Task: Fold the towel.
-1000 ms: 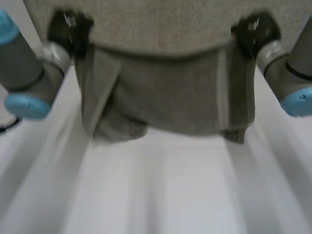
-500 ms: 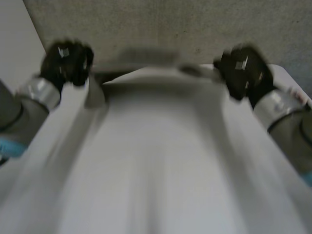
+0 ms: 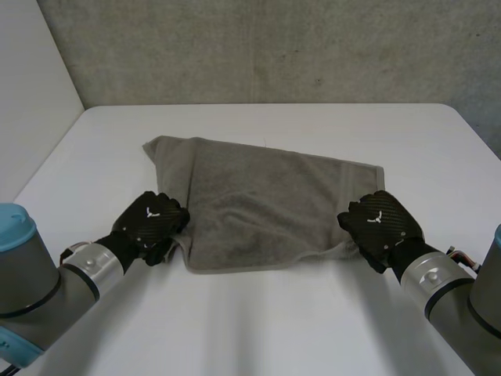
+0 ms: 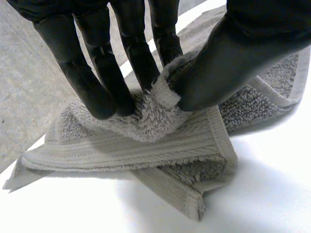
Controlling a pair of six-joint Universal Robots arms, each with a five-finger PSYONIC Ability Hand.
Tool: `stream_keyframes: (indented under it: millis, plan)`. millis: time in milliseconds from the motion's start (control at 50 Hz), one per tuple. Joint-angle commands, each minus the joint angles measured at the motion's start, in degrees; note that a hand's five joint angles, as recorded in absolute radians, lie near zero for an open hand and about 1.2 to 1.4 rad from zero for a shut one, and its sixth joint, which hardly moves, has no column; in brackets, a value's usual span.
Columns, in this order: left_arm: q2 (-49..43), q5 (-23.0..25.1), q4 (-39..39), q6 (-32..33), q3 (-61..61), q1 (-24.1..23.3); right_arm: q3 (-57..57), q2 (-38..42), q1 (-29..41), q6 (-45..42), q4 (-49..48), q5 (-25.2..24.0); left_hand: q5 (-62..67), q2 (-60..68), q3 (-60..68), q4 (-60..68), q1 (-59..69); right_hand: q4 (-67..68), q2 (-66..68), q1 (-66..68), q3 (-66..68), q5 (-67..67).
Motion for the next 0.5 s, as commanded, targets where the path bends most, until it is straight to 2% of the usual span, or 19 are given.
stream_keyframes:
  millis: [20, 120, 420, 500]
  plan:
    - [-0.34, -1.96, 0.01, -0.53, 0.36, -1.58, 0.56, -0.04, -0.68, 0.07, -0.41, 0.00, -38.97, -28.81, -29.80, -29.50, -27.87, 2.93, 5.32, 3.97, 3.58, 3.13]
    - [0.02, -3.28, 0.01, -0.79, 0.09, -4.12, 1.09, 0.05, -0.59, 0.07, -0.49, -0.09, -50.38, -40.22, -41.21, -40.91, -39.28, 2.93, 5.32, 3.97, 3.58, 3.13]
    - [-0.60, -4.60, 0.72, -1.06, 0.35, -6.67, 1.79, 0.14, -0.59, 0.06, -1.46, 0.00, -51.59, -41.43, -42.42, -42.12, -40.48, 2.93, 5.32, 3.97, 3.58, 3.13]
    - [-2.17, -7.31, 2.12, -1.15, 1.84, -7.81, 1.88, 0.31, -0.59, -0.02, -1.64, 0.00, -51.59, -41.43, -42.42, -42.12, -40.48, 2.93, 5.32, 3.97, 3.58, 3.13]
